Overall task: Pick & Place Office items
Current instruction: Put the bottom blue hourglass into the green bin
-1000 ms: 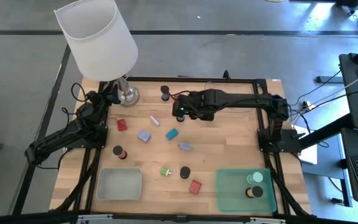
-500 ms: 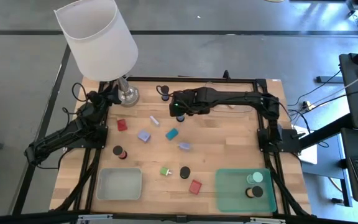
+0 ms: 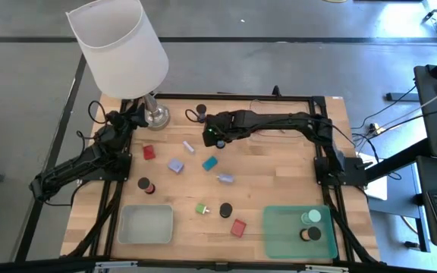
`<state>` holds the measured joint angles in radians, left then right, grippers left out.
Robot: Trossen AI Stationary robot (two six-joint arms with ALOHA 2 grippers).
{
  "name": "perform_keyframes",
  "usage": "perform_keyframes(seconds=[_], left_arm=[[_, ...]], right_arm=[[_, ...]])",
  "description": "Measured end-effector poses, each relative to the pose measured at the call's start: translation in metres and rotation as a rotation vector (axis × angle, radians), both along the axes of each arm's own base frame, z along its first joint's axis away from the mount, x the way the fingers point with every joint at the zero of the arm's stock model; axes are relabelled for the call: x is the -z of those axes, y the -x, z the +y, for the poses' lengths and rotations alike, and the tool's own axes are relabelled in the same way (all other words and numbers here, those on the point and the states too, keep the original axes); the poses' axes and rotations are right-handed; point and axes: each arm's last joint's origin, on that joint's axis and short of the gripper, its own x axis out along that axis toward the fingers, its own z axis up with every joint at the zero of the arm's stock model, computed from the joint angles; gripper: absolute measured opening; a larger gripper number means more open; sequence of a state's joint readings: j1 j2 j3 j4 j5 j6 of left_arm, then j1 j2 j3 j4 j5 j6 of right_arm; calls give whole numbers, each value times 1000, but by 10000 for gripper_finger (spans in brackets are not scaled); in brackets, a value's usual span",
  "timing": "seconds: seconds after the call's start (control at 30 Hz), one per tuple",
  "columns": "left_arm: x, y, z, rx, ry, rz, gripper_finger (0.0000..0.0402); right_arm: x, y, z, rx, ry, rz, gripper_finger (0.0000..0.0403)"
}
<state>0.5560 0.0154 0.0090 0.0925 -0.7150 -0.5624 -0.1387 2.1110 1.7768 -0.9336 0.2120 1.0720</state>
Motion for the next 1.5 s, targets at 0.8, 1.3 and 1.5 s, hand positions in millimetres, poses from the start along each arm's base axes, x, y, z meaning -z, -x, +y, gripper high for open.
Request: perform_keyframes(seconds=[0.8, 1.3, 1.5], left_arm=[[0, 0, 0, 1, 0, 0, 251], [0, 0, 0, 1, 0, 0, 251], [0, 0, 0, 1, 0, 0, 251]], right_arm=[[10, -6, -5, 74, 71, -16, 263], [7, -6, -4, 159, -12, -60, 224], [-3, -4, -1, 185, -80, -70, 215]])
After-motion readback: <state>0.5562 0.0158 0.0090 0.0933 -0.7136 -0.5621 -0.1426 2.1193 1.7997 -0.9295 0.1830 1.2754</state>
